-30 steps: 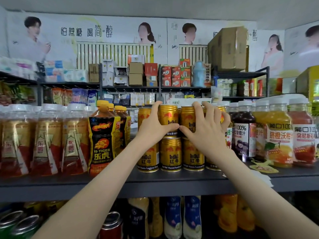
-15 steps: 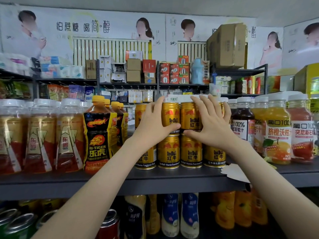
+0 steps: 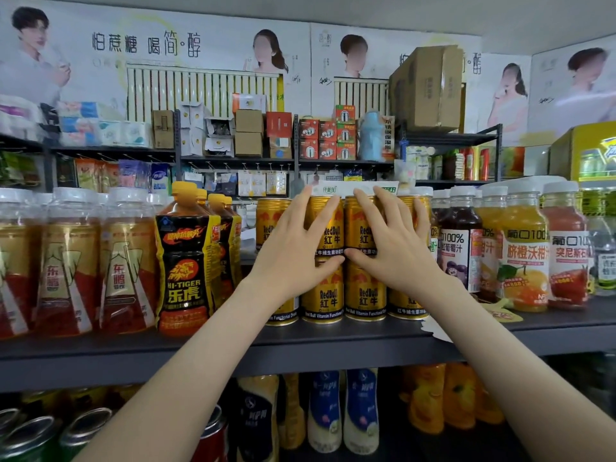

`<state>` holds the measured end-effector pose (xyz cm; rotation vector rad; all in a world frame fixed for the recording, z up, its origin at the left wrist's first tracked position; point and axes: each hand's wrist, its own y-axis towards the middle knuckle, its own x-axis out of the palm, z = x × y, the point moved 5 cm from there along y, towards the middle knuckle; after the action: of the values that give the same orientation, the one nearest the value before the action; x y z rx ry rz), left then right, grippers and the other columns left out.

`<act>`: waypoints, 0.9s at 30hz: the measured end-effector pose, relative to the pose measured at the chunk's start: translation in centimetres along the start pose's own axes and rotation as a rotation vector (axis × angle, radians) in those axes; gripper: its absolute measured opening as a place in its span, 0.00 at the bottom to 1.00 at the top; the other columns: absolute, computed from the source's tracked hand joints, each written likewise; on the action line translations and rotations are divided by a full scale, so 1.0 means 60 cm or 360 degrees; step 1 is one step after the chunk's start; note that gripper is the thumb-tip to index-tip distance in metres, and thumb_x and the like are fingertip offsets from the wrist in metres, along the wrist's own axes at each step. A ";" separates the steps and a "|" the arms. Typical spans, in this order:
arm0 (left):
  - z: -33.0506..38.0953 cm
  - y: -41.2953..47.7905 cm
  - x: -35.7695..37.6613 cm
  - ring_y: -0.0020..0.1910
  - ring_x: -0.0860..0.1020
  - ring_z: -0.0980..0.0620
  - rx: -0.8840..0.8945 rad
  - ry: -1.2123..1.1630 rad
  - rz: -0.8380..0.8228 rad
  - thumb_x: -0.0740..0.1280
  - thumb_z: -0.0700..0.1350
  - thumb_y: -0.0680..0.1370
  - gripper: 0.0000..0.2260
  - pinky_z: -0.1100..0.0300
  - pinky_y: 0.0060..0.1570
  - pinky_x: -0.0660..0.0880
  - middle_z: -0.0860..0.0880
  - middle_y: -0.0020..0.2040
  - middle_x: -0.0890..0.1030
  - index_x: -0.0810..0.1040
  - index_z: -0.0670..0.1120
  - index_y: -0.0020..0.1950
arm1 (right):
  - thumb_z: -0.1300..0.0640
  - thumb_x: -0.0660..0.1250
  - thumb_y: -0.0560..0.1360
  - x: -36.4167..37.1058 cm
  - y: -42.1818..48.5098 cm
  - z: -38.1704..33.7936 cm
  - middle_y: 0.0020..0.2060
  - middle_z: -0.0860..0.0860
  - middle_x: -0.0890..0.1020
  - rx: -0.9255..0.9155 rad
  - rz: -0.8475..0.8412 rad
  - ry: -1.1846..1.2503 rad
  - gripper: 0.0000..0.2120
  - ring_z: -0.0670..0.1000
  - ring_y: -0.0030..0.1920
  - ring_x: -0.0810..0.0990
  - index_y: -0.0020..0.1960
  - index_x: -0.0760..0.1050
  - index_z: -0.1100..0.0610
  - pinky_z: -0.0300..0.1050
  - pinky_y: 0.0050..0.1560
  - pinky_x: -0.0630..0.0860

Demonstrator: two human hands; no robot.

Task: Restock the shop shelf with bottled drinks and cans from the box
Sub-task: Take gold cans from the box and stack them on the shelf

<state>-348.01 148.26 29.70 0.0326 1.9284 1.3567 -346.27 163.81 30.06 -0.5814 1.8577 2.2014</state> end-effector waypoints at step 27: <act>0.076 -0.694 -0.185 0.59 0.77 0.42 -0.1176 0.0546 -0.0116 0.65 0.44 0.76 0.17 0.53 0.57 0.75 0.40 0.60 0.78 0.76 0.37 0.63 | 0.66 0.67 0.74 -0.056 -0.424 -0.479 0.59 0.60 0.77 -0.0583 -0.0479 0.1557 0.20 0.61 0.59 0.75 0.65 0.72 0.65 0.55 0.58 0.75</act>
<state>-321.31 129.09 1.42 -0.6566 1.5449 2.0391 -328.34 140.82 4.84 -2.1437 1.4706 2.2063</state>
